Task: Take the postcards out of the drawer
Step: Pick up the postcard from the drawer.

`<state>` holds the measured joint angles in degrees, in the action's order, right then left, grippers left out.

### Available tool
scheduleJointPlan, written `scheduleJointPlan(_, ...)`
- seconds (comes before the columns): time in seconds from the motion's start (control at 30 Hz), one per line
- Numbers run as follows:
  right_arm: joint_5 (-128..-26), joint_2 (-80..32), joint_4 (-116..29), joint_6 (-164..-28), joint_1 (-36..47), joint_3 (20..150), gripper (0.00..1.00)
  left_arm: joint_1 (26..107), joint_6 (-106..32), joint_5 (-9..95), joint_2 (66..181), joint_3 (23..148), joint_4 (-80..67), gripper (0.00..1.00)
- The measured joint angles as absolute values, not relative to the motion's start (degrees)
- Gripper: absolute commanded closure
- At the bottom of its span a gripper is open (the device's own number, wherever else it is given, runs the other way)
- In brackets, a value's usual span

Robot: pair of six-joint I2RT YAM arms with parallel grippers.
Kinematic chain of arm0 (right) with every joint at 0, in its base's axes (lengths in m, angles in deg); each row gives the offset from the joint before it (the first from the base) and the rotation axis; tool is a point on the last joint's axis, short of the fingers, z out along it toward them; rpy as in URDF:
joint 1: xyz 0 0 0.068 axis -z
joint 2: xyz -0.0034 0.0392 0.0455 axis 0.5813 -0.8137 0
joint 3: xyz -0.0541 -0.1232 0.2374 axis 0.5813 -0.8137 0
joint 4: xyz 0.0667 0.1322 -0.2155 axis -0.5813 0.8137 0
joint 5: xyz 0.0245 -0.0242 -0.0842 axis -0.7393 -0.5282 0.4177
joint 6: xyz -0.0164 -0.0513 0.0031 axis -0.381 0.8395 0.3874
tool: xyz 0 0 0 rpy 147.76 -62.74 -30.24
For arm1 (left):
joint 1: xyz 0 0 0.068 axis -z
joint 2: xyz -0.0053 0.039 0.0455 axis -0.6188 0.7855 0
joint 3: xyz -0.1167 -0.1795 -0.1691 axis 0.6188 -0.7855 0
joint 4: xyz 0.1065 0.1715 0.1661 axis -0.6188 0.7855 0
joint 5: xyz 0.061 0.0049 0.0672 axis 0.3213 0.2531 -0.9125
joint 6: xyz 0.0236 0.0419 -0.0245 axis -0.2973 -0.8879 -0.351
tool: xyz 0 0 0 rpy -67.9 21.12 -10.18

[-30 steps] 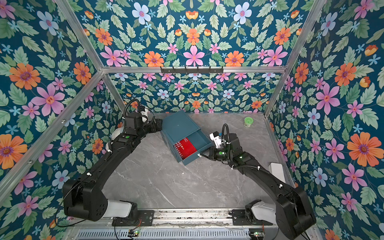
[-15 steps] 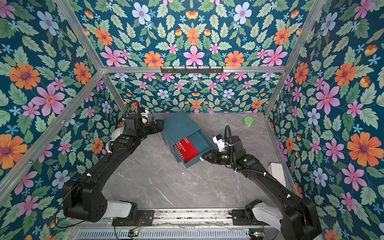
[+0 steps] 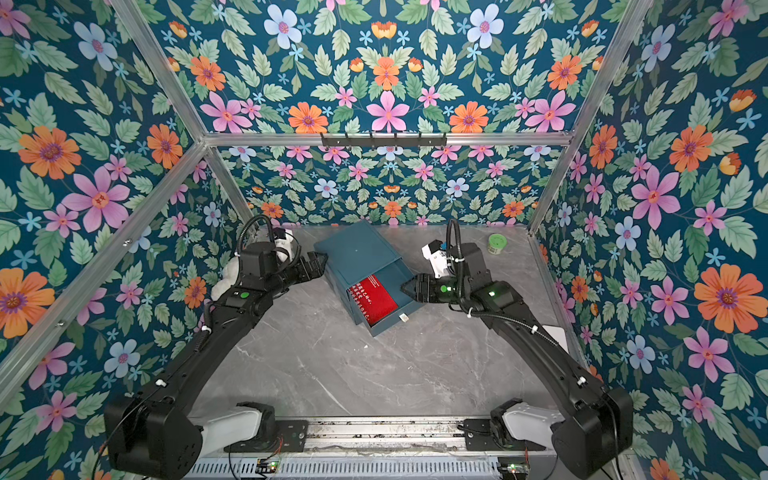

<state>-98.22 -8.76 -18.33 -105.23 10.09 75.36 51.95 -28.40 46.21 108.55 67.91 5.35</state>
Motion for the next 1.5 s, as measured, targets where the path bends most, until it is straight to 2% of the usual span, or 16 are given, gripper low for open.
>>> scheduleJointPlan(0.17, -97.60, -14.49, -17.20, -103.33, 9.02, 81.21, 0.39, 52.73, -25.56, 50.39, 106.47, 63.14, 4.61, 0.00)
scheduleJointPlan(0.43, -94.59, -21.41, -14.07, -99.59, 4.58, 86.81, 0.38, 54.09, -18.55, 54.43, 104.96, 56.35, -4.33, 0.00)
scheduleJointPlan(1.13, -82.24, -32.71, -6.51, -88.14, 0.50, 93.63, 0.34, 54.31, -15.79, 53.45, 109.18, 56.54, -11.85, 0.00)
scheduleJointPlan(1.5, -80.80, -36.04, -6.90, -85.78, -1.69, 95.53, 0.32, 54.35, -15.64, 53.23, 109.18, 56.13, -12.05, 0.00)
